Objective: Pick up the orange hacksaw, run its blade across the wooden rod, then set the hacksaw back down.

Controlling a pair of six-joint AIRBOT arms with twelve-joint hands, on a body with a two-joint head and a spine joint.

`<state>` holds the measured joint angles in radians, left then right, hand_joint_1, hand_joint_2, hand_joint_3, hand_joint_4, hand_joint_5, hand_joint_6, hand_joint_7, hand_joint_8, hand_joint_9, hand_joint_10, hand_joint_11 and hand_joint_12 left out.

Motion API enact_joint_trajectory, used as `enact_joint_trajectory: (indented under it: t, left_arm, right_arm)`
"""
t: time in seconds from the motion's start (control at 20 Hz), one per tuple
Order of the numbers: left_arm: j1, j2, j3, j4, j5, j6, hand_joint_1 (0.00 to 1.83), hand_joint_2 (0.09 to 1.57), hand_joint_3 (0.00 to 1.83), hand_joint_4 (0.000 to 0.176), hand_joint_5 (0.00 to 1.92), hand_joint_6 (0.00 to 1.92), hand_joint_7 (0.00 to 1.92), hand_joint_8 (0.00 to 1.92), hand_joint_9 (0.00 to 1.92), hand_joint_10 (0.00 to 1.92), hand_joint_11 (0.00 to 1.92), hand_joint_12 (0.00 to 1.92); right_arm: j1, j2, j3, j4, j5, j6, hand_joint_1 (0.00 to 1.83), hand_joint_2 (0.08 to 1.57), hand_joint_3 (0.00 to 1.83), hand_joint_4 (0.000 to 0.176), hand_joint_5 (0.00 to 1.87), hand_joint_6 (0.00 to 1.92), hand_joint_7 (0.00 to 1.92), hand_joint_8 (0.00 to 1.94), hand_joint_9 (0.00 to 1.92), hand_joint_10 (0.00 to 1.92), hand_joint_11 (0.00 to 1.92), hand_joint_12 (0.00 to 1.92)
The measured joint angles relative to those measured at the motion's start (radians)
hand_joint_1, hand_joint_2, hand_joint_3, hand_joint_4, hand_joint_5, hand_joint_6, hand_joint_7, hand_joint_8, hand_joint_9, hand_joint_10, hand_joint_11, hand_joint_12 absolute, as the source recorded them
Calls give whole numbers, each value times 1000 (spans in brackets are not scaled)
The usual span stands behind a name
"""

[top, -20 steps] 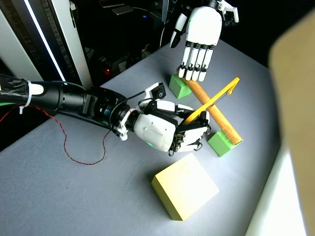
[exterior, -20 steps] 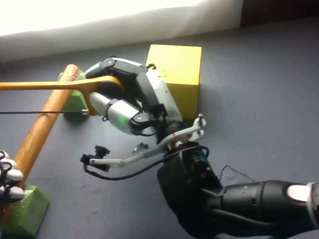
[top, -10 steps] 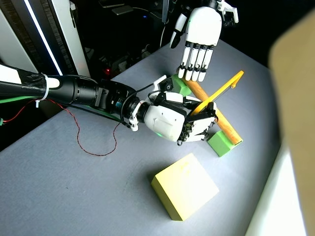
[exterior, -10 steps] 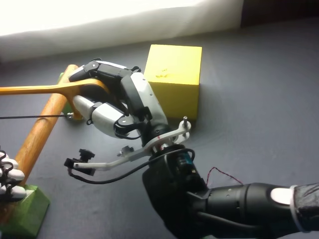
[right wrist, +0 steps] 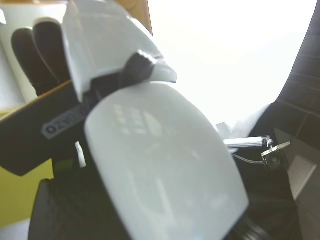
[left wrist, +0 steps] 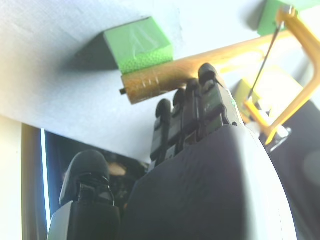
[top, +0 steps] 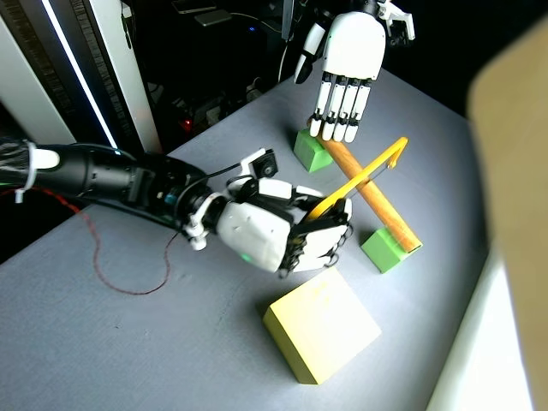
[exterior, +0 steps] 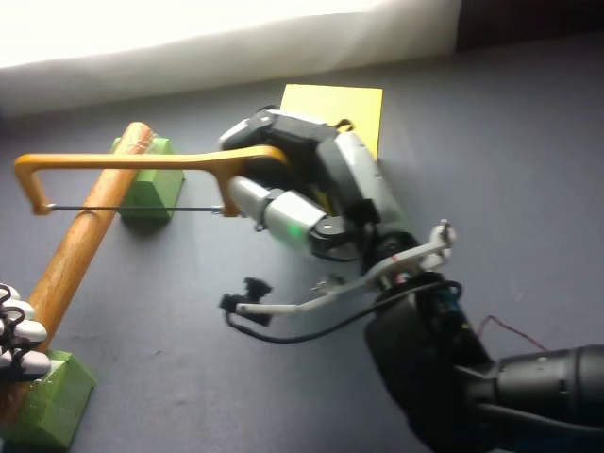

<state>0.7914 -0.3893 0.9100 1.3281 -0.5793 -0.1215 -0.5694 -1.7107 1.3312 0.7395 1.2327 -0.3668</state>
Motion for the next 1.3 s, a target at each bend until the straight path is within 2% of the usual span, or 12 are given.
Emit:
enact_joint_trajectory:
  t: [0.1,0.15,0.2,0.25,0.45,0.65,0.8,0.9,1.0,1.05,1.2,1.3]
  left_arm:
    - [0,0,0,0,0,0,161,1316,0,0,128,1,78,1,54,2,0,146]
    - [0,0,0,0,0,0,143,1328,4,0,118,1,67,1,40,1,0,113]
    - [0,-1,0,0,0,0,171,1315,2,0,140,0,88,0,57,0,0,158]
    - [0,-1,0,0,0,0,202,1307,0,0,156,4,91,0,62,1,0,171]
    - [0,-1,0,0,0,0,140,1316,2,0,133,2,73,0,48,0,0,128]
    - [-2,-1,0,0,2,0,140,1318,1,0,151,2,93,2,38,1,0,109]
    - [-2,-1,0,0,3,0,176,1303,0,0,169,1,118,1,73,3,0,198]
    - [-2,-1,0,-1,3,0,169,1312,3,0,173,2,113,3,63,2,0,171]
    - [-2,-1,0,-1,3,0,181,1310,0,0,158,0,102,4,54,4,0,125]
    - [-5,-1,0,0,4,0,190,1301,1,0,185,0,123,0,81,0,0,182]
    - [-6,-1,0,0,3,0,175,1312,3,0,164,0,102,0,64,0,0,203]
    - [-6,-1,0,-1,4,0,187,1305,0,0,184,3,124,3,79,2,0,246]
  right_arm:
    - [-10,24,-21,-5,12,0,1362,1173,2,0,759,1100,878,1233,842,1340,623,1071]
    - [-13,27,-21,-7,19,2,1372,1150,0,0,790,1030,932,1158,916,1274,641,1064]
    - [-13,28,-22,-7,26,3,1375,1140,0,0,811,1000,943,1142,931,1257,645,1055]
    - [-13,30,-25,-6,33,9,1366,1162,4,0,780,1059,891,1213,872,1306,641,1052]
    - [-6,68,-68,2,42,9,1369,1160,0,0,768,1070,906,1192,899,1310,633,1071]
    - [12,169,-162,-2,49,1,1370,1143,0,0,843,977,922,1164,911,1284,693,1031]
    - [11,244,-230,1,50,-6,1370,1151,1,0,794,1041,904,1190,926,1272,704,1034]
    - [2,299,-283,0,58,-6,1368,1155,0,0,796,1041,901,1199,911,1288,688,1043]
    - [-26,351,-339,-7,79,-7,1370,1150,0,0,804,1026,908,1186,922,1274,715,1017]
    - [-53,385,-373,-6,88,-10,1369,1152,1,0,802,1026,900,1195,914,1289,709,1016]
    - [-120,433,-429,1,134,-9,1366,1160,1,0,787,1071,888,1202,879,1295,698,1017]
    - [-172,436,-445,1,177,7,1366,1155,0,0,805,1037,896,1199,908,1291,674,1032]
